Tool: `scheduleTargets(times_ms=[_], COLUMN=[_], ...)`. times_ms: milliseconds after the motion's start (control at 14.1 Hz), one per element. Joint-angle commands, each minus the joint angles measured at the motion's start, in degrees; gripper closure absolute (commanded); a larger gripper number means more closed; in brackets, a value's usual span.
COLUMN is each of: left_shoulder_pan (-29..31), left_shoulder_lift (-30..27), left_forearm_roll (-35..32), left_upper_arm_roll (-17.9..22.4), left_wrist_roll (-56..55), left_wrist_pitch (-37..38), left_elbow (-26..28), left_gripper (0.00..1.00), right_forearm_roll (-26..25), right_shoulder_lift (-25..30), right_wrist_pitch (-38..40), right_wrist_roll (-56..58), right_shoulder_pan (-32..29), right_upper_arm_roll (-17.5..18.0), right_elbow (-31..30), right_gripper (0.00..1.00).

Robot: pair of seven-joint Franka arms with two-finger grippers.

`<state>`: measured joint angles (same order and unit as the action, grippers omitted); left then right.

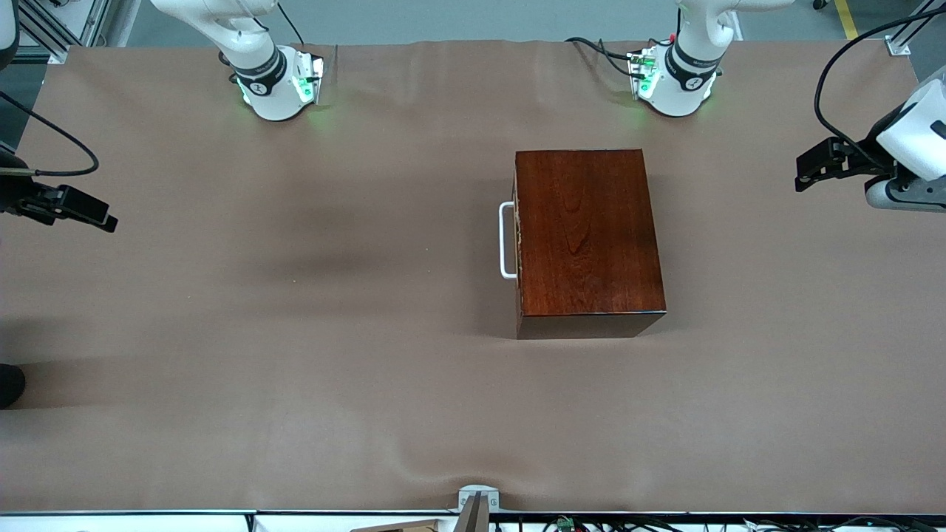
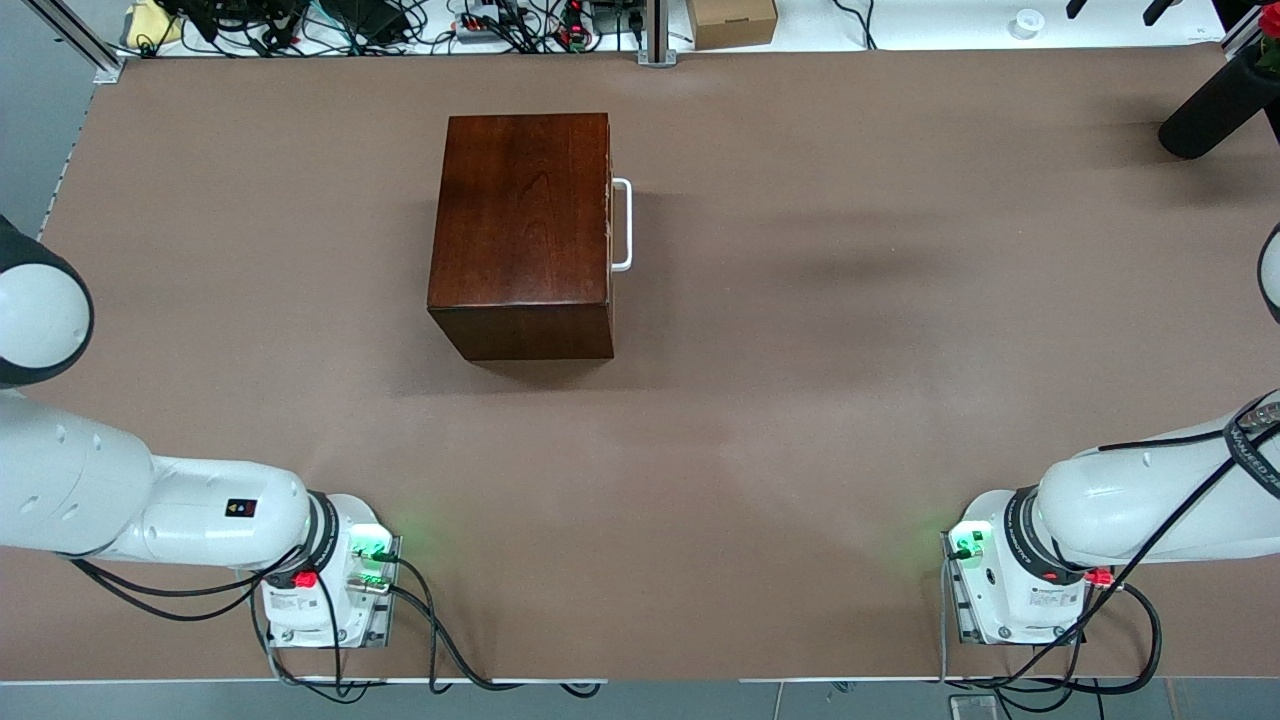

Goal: Open drawer, take yellow block, close drawer
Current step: 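Move the left gripper from rest toward the wooden cabinet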

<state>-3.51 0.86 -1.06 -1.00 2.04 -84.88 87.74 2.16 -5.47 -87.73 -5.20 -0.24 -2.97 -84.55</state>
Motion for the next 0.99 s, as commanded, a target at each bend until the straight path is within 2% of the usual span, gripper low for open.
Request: scheduleTargets(times_ms=[0, 921], left_shoulder_pan=[-0.01, -1.77], left_shoulder_lift=[-0.59, 1.16], left_forearm_roll=[-1.05, -0.08], left_upper_arm_roll=[-0.40, -1.11], left_wrist_roll=[0.41, -4.13], left_wrist_pitch=[1.03, 1.12], left_elbow=[-0.37, -2.30], left_gripper=[0.00, 0.00], right_forearm_roll=[0.13, 0.13], right_shoulder_lift=[0.46, 0.46], right_wrist_pitch=[0.20, 0.20], right_wrist_roll=[-0.08, -0.08], right_shoulder_pan=[-0.55, -0.55], right_upper_arm_roll=[0.51, 0.51], right_elbow=[0.09, 0.09], right_gripper=[0.00, 0.00])
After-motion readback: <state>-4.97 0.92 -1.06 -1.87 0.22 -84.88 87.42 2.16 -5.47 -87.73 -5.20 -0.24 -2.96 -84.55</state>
